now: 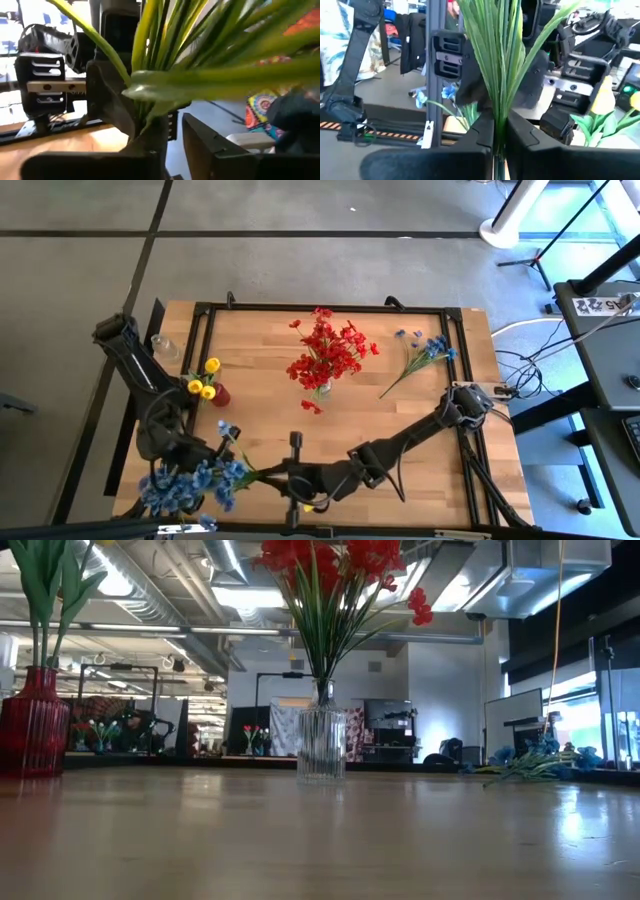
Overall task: Sort flowers into vase by color
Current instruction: Put the bottom blue flower into the yellow vase
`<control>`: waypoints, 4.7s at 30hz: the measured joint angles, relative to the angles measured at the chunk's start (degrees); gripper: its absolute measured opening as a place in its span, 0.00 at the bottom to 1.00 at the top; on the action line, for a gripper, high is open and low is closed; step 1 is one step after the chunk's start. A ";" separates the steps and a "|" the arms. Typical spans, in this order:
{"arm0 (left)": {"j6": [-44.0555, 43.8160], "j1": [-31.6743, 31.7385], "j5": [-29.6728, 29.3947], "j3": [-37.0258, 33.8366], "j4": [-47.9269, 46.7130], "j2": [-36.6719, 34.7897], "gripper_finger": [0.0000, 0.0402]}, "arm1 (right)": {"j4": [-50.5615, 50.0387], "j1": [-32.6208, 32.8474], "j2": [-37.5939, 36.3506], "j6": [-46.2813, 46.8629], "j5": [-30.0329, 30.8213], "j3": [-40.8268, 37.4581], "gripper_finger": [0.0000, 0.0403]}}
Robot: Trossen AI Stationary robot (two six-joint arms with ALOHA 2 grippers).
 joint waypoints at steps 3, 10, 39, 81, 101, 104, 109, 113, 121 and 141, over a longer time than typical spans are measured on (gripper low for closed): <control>-0.02 0.70 0.13 0.00 0.11 1.45 0.21 | -1.26 -0.04 0.00 0.25 -0.52 0.00 0.04; -0.13 -0.20 -5.80 0.00 -2.03 1.69 0.40 | -4.92 0.93 -0.02 3.18 5.72 0.04 0.05; -5.51 3.60 -8.04 0.00 -8.13 2.22 0.50 | -18.98 -0.99 0.00 18.37 7.79 0.04 0.04; -33.80 -0.35 -5.62 22.82 -61.80 -0.50 0.02 | -20.46 7.62 -1.53 13.37 13.54 0.04 0.56; -69.80 -27.86 -18.33 27.45 -89.06 -2.68 0.02 | -25.20 10.43 -1.51 15.56 28.75 0.04 0.56; -71.16 -30.38 -19.82 26.90 -88.97 -2.68 0.02 | -25.13 10.45 -1.51 16.21 30.17 0.04 0.56; -75.17 -32.03 -19.56 24.46 -88.84 -2.66 0.02 | -25.11 10.16 -1.51 16.54 30.36 0.04 0.56; -77.12 -32.52 -19.71 20.74 -87.53 -2.65 0.02 | -25.15 9.97 -1.51 16.73 30.36 0.04 0.56; -78.41 -32.52 -19.74 17.64 -86.18 -2.65 0.02 | -25.13 9.95 -1.51 16.73 30.38 0.04 0.56; -75.52 -32.43 -18.01 27.39 -97.65 -3.21 0.02 | -25.14 7.78 -1.49 17.75 29.00 0.04 0.56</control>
